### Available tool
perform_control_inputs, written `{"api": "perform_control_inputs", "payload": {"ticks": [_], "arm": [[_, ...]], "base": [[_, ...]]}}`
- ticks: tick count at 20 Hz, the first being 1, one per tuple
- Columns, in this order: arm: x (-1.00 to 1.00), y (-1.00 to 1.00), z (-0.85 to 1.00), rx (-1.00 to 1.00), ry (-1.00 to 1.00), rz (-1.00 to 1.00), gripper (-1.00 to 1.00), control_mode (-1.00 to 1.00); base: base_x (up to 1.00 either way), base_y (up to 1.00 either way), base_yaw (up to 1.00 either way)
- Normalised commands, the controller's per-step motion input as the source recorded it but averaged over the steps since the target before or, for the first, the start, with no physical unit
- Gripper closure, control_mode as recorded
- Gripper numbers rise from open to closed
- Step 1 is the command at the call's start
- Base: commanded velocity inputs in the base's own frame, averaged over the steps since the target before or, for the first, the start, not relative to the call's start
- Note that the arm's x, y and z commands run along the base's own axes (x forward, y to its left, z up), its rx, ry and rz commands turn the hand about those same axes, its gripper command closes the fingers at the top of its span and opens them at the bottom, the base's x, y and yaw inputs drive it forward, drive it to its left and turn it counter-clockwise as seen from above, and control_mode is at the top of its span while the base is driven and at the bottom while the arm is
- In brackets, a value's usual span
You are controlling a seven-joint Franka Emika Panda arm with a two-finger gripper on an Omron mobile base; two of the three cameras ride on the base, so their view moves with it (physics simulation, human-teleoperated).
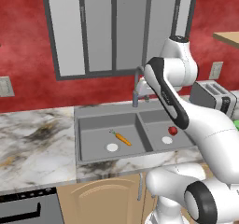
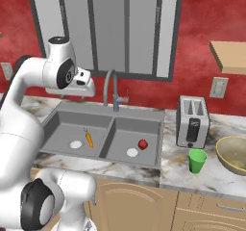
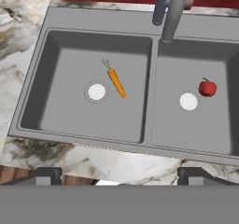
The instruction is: Remove the bell pepper and carrot from the sink. Then move the bowl and cup from the counter to the sink for washing.
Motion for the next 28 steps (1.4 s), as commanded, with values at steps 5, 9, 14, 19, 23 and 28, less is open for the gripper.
{"api": "perform_control_inputs", "payload": {"ticks": [5,9,14,19,23,28], "arm": [[-0.06,0.26,-0.10,0.05,0.00,0.00,-1.00,-1.00],[-0.05,0.16,-0.13,0.02,0.00,0.00,-1.00,-1.00],[-0.03,0.19,-0.15,0.00,0.00,0.00,-1.00,-1.00],[0.00,0.25,-0.19,-0.03,0.00,0.00,-1.00,-1.00],[0.04,0.18,-0.21,-0.07,0.00,0.00,-1.00,-1.00],[0.09,0.16,-0.23,-0.09,0.00,0.00,-1.00,-1.00]], "base": [[0.00,0.00,0.00],[0.00,0.00,0.00],[0.00,0.00,0.00],[0.00,0.00,0.00],[0.00,0.00,0.00],[0.00,0.00,0.00]]}}
